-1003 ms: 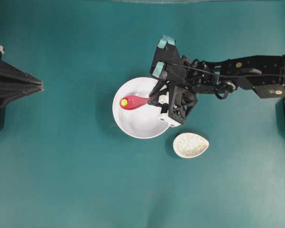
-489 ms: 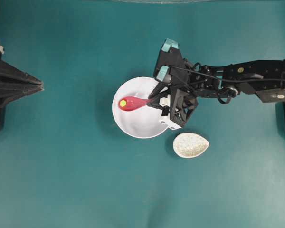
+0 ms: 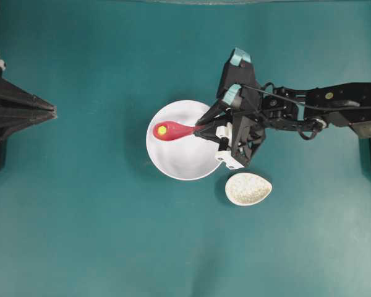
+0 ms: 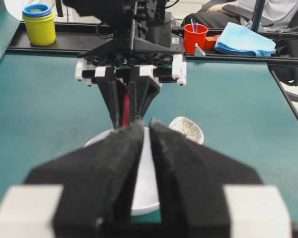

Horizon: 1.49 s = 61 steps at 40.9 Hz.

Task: Scoop the yellow hexagonal prism block from the bowl with a spoon using the right arm.
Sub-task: 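Raise the spoon with the yellow block resting on it, then hold the loaded spoon steady above the white bowl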

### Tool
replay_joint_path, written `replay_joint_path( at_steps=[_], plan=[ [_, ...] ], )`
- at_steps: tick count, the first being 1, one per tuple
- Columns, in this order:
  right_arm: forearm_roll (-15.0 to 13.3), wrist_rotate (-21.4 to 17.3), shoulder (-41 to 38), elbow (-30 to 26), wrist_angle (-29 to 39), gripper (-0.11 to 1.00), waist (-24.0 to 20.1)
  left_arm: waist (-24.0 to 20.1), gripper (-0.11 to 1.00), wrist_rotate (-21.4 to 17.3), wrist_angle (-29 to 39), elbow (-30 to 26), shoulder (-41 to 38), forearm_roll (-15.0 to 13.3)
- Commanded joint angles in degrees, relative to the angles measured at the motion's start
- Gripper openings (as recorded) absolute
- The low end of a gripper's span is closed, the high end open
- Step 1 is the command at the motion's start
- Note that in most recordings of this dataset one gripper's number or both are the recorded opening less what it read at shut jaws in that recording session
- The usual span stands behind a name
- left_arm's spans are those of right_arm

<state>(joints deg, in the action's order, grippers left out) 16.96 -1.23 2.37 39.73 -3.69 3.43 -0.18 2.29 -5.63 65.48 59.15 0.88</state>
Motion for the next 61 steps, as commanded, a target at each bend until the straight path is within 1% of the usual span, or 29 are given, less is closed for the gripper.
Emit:
replay_joint_path(
  at_steps=[1, 20, 40, 51, 61],
  plan=[
    [0.2, -0.1, 2.2, 0.0, -2.1, 0.25, -0.6, 0.0, 0.14, 0.1, -0.4, -1.8, -0.2, -0.1],
    [0.1, 0.0, 4.7, 3.5, -10.1, 0.25, -1.8, 0.0, 0.14, 0.3, -0.4, -1.8, -0.2, -0.1],
    [-0.2, 0.5, 7.0, 6.2, -14.6, 0.25, -1.8, 0.0, 0.14, 0.2, -0.4, -1.8, -0.2, -0.1],
    [-1.0, 0.8, 9.9, 9.2, -20.2, 0.25, -1.8, 0.0, 0.14, 0.2, -0.4, -2.0, -0.2, -0.1],
    [-1.1, 0.7, 12.6, 11.2, -21.1, 0.25, -2.1, 0.0, 0.14, 0.3, -0.4, -2.4, -0.2, 0.0]
  ],
)
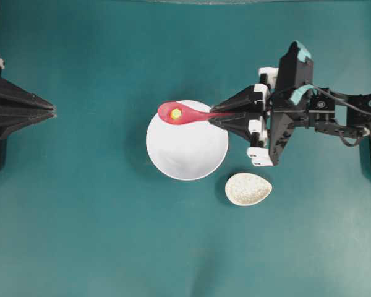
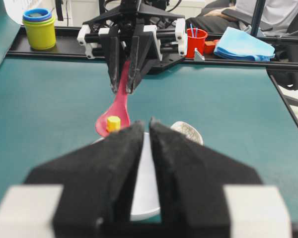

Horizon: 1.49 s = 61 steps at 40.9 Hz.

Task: Scoop the yellow hexagonal prism block from the bowl with a spoon using the right arm.
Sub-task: 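Hold the loaded spoon steady above the white bowl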

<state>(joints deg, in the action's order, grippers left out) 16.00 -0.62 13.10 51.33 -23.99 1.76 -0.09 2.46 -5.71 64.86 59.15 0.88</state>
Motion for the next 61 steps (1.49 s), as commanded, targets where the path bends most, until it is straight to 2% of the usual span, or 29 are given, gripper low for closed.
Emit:
replay_joint_path(
  at_steps=[1, 37, 61],
  plan=[
    [-0.2, 0.1, 2.0, -0.4, -0.8, 0.25, -0.5, -0.1, 0.14, 0.1, -0.4, -1.8, -0.2, -0.1],
    [-0.4, 0.3, 5.6, 1.1, 0.7, 0.25, -0.9, -0.1, 0.14, -0.5, -4.4, -1.9, -0.2, -0.1],
    [-0.4, 0.1, 6.7, 1.5, 1.1, 0.25, -0.9, -0.1, 0.14, -1.0, -4.0, -1.9, -0.2, 0.0]
  ],
)
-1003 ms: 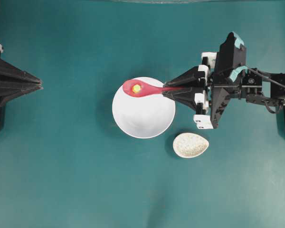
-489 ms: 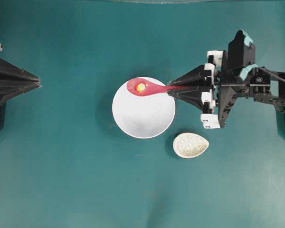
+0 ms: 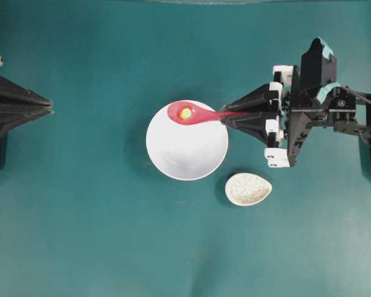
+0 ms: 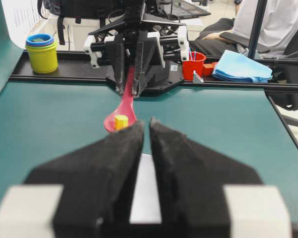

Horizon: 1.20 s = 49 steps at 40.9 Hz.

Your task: Scoop the yellow hexagonal prism block from the bowl with a spoon using the right arm.

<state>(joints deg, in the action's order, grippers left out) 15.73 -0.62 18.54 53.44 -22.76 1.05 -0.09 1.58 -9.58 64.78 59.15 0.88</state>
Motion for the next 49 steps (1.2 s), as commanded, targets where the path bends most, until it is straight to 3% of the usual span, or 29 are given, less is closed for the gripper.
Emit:
replay_joint_path(
  at_steps=[1, 49],
  plan=[
    [-0.2, 0.0, 1.2, -0.7, -0.2, 0.25, -0.2, -0.1, 0.14, -0.1, -0.2, -1.8, -0.2, 0.0],
    [-0.8, 0.4, 2.5, -0.8, 2.4, 0.25, -0.1, -0.2, 0.14, -0.3, 0.0, -1.8, -0.2, 0.0]
  ],
)
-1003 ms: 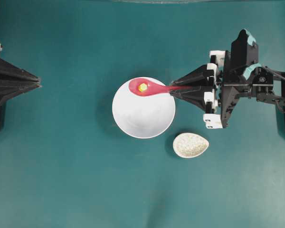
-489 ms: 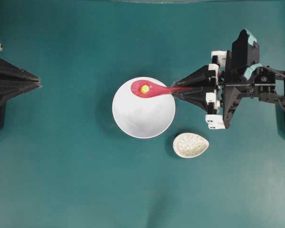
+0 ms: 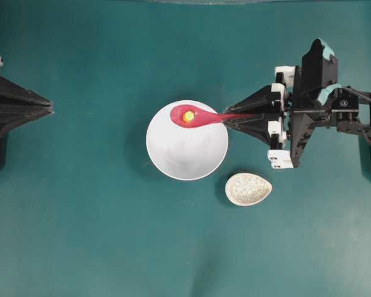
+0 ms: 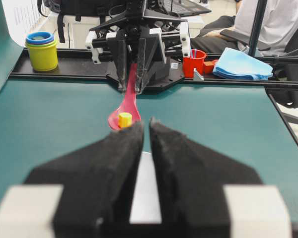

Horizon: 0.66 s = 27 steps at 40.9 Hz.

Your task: Scoop the yellow hexagonal prism block from the bowl with a spoon using the right arm.

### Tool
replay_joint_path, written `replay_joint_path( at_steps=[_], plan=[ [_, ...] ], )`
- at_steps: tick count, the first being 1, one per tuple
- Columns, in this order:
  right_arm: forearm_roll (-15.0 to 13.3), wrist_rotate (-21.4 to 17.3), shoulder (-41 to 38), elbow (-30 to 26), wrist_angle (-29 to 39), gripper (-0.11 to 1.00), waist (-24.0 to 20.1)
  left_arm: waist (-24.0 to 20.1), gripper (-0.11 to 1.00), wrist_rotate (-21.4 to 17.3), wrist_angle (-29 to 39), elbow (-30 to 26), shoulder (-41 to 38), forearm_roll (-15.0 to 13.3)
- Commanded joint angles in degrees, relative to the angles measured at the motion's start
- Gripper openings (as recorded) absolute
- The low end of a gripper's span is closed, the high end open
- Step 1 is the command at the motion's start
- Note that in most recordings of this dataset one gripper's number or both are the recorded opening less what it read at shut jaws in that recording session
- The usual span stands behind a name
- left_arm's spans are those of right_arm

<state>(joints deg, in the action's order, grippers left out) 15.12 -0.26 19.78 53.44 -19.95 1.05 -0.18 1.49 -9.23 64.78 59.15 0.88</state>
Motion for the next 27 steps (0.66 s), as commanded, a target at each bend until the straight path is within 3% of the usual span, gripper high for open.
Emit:
replay_joint_path(
  at_steps=[1, 20, 27],
  plan=[
    [-0.2, 0.1, 1.2, -0.9, -0.4, 0.25, -0.2, 0.0, 0.14, -0.2, -0.4, -1.8, -0.2, 0.0],
    [-0.3, 0.2, 0.6, -1.0, -1.1, 0.25, -0.2, 0.0, 0.14, -0.4, -1.1, -2.6, -0.2, 0.2],
    [-1.5, 0.3, 0.5, -1.1, -1.1, 0.25, -0.2, 0.0, 0.14, -0.4, -0.9, -2.6, -0.2, 0.2]
  ],
)
